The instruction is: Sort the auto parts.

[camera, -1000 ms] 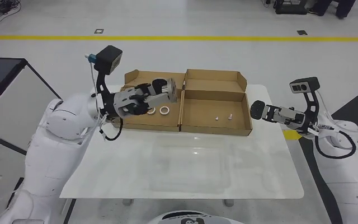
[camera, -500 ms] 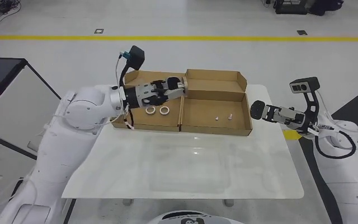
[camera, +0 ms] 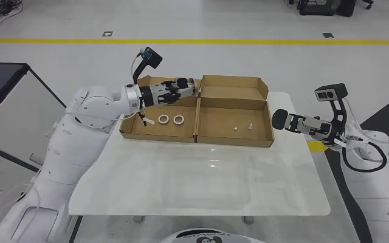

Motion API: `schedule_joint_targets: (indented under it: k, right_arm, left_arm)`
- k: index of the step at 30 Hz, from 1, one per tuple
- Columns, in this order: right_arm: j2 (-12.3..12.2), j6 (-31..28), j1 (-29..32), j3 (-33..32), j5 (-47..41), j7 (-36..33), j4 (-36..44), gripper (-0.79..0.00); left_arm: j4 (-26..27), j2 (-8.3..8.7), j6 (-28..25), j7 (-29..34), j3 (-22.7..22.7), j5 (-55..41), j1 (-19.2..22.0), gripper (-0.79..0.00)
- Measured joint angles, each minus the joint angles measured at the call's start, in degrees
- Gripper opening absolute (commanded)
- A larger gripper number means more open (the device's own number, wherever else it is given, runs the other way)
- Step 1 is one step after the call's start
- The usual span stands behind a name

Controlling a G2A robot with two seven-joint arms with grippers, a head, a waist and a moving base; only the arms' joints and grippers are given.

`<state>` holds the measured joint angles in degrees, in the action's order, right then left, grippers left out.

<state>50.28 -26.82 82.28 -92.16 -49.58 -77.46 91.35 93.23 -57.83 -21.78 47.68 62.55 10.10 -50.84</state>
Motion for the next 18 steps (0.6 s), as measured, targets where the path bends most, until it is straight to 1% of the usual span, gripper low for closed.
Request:
schedule_joint_targets:
  k: [4,7,14,18]
  right_arm:
    - [0.0,0.0,0.0,0.0,0.0,0.0,0.0,0.0]
    - [0.0,0.0,0.0,0.0,0.0,0.0,0.0,0.0]
    - [0.0,0.0,0.0,0.0,0.0,0.0,0.0,0.0]
    - [0.0,0.0,0.0,0.0,0.0,0.0,0.0,0.0]
  left_arm:
    - [-4.2,0.08,-0.2,0.7,0.3,4.4,2.2,-0.785]
    - [-6.6,0.35,-0.2,2.3,0.8,7.2,2.9,-0.785]
    - [-10.4,1.3,0.4,8.2,2.1,12.3,2.8,-0.785]
    - [-12.7,1.65,0.6,10.1,2.0,15.3,2.3,-0.785]
